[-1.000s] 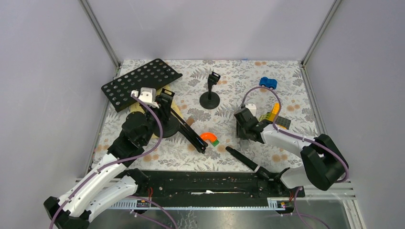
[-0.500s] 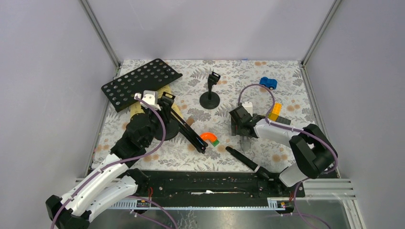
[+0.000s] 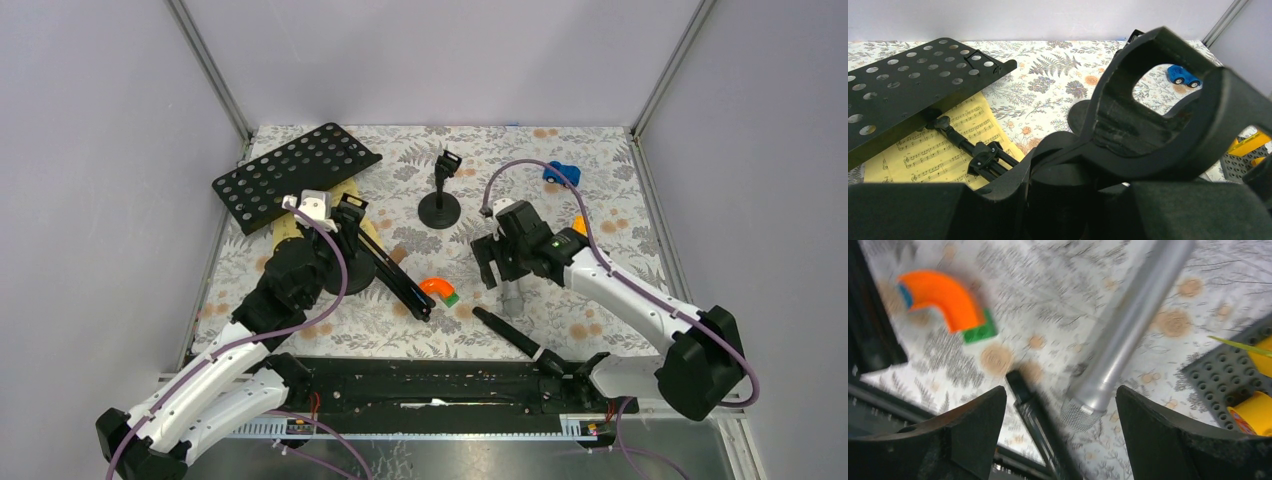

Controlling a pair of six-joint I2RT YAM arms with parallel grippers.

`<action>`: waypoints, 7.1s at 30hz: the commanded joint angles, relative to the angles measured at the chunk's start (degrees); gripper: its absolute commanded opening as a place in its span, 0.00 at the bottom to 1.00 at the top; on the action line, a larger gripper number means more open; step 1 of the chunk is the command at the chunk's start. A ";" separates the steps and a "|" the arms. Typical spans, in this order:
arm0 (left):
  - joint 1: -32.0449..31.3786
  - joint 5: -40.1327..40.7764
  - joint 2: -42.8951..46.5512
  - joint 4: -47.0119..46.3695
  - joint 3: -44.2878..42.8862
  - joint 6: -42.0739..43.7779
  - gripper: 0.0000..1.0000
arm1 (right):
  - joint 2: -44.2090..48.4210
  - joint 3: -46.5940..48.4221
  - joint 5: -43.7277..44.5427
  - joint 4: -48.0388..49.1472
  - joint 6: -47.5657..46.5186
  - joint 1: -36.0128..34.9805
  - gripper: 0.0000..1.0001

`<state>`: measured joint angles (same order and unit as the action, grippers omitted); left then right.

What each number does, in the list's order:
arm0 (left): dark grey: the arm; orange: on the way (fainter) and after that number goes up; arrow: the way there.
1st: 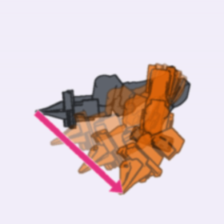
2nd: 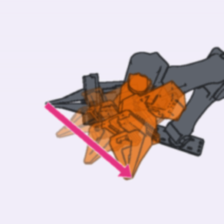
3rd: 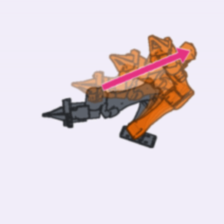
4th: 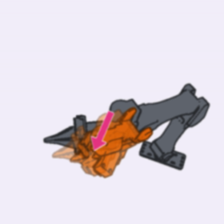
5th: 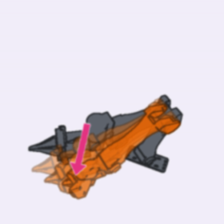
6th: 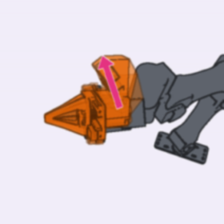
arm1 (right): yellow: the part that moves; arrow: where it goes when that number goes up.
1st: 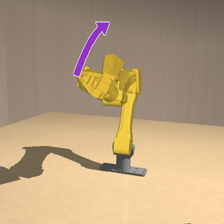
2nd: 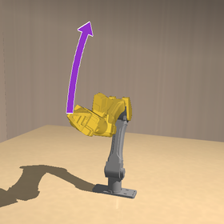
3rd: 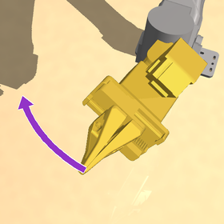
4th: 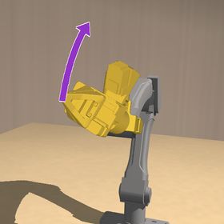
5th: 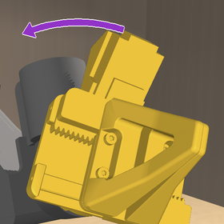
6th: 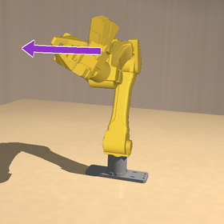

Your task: Pack up the instrument practice props

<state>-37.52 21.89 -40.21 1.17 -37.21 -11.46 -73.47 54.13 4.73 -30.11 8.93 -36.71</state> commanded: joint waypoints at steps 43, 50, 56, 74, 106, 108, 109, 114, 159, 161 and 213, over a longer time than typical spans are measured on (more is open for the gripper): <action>0.08 1.75 1.54 -4.54 -1.64 1.53 0.00 | -18.80 3.07 -3.58 -12.63 -17.41 -15.30 0.27; 0.08 1.20 1.21 -4.78 -1.82 1.21 0.00 | -8.30 8.83 -12.76 -12.61 -12.25 -15.34 0.12; 0.08 0.38 1.35 -4.18 -2.54 1.12 0.00 | -3.81 10.01 -7.32 -8.75 -3.05 -15.23 0.04; 0.10 -2.40 3.93 -1.28 -1.63 -3.31 0.00 | -12.62 6.25 9.80 9.70 23.56 -1.27 0.02; 5.76 -26.85 -18.22 -17.99 -18.83 9.06 0.00 | 2.42 4.95 9.54 15.80 13.77 1.38 0.69; 8.33 -30.99 -23.31 -21.17 -22.36 9.45 0.00 | 6.71 3.49 8.88 15.79 12.90 1.33 0.70; 9.56 -32.93 -25.57 -23.51 -23.76 9.44 0.00 | 8.68 2.80 8.83 15.59 12.54 1.35 0.70; 14.65 -42.25 -38.52 -41.11 -27.38 9.96 0.00 | 16.16 0.15 8.98 14.28 11.15 1.38 0.71; 21.27 -53.93 -98.07 -56.04 -60.59 -0.49 0.36 | 19.82 -6.14 7.09 14.08 5.66 1.33 0.77; 21.26 -53.44 -97.62 -56.25 -59.43 -0.45 0.46 | 19.86 -6.14 6.77 13.91 5.66 1.38 0.77; 14.58 -4.65 8.95 27.10 -6.40 -7.94 0.99 | 62.12 -16.97 24.44 8.79 -2.02 1.38 1.00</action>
<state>-23.07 14.20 -31.86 27.73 -43.42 -21.69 -15.05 40.05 28.27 -24.84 10.09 -35.57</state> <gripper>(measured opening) 0.988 0.994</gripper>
